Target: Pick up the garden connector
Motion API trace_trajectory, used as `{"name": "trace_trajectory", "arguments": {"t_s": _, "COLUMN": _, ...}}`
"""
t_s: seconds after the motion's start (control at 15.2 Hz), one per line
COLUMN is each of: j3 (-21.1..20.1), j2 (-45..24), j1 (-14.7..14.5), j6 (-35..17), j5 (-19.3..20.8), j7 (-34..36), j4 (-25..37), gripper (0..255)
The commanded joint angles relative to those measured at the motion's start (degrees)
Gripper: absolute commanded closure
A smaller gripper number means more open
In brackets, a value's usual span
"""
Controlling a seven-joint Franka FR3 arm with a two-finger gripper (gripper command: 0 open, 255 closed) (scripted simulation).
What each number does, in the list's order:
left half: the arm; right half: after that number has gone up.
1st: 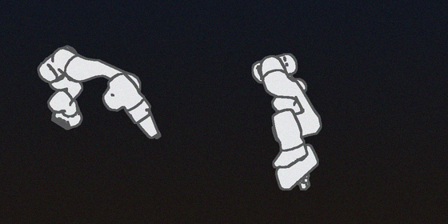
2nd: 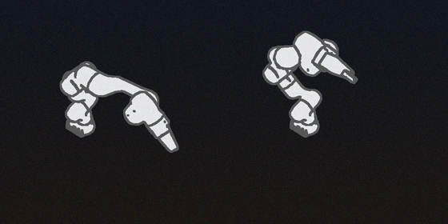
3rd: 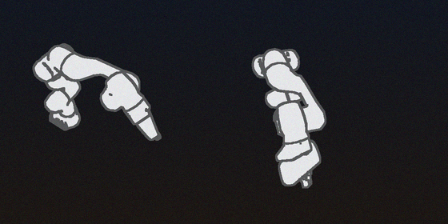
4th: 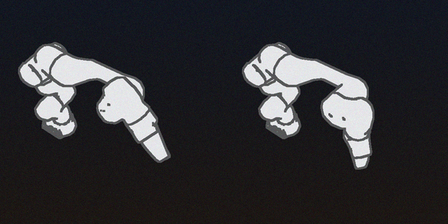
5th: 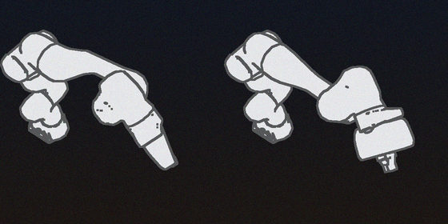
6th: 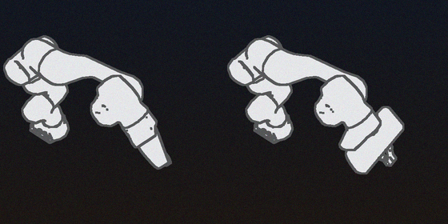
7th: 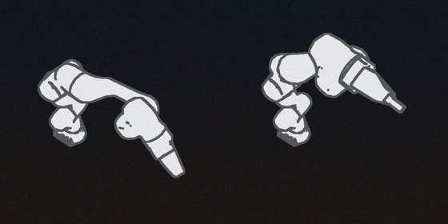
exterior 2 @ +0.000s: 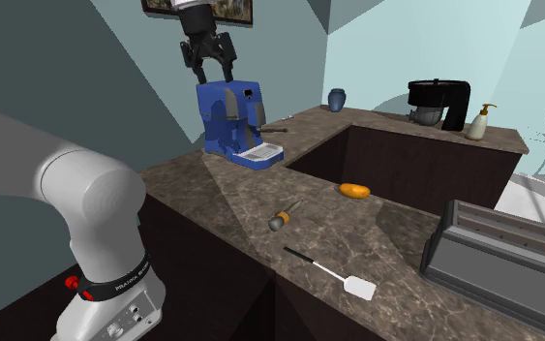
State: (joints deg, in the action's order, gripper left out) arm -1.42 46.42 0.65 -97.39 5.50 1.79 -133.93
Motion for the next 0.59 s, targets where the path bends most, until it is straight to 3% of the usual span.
{"name": "trace_trajectory", "arguments": {"t_s": 0.0, "j3": 0.0, "j2": 0.0, "j1": 0.0, "j6": 0.0, "j5": 0.0, "j7": 0.0, "j4": 0.0, "gripper": 0}}
{"name": "trace_trajectory", "arguments": {"t_s": 0.53, "j3": 3.7, "j2": -8.0, "j1": 1.1, "j6": -15.1, "j5": 0.8, "j7": -1.5, "j4": -7.9, "gripper": 0}}
